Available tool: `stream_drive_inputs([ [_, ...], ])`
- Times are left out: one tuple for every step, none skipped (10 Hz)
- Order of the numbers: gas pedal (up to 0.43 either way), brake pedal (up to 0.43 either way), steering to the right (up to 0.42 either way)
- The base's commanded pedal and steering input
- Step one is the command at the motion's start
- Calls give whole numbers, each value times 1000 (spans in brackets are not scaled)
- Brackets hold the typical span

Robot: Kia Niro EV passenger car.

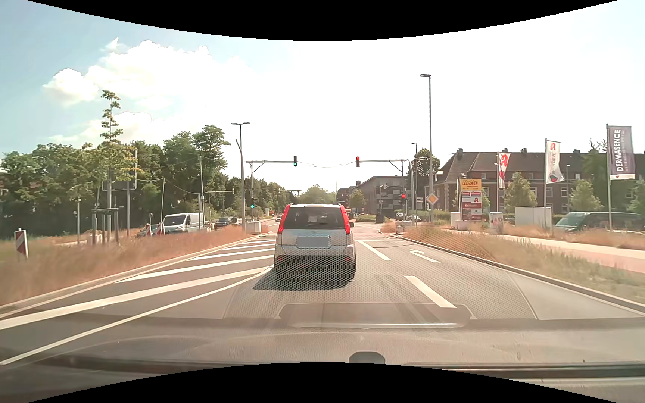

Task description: Follow the waypoints while adhering to traffic rules and regulations

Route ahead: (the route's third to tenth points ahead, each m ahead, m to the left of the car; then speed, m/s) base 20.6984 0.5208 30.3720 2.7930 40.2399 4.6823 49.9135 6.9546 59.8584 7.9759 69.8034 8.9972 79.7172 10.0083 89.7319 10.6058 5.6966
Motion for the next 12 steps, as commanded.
stream_drive_inputs([
  [169,18,-22],
  [169,18,-22],
  [177,18,-20],
  [189,18,-17],
  [197,18,-15],
  [197,18,-15],
  [197,18,-15],
  [197,18,-15],
  [197,18,-14],
  [197,18,-14],
  [197,18,-14],
  [197,18,-13],
])
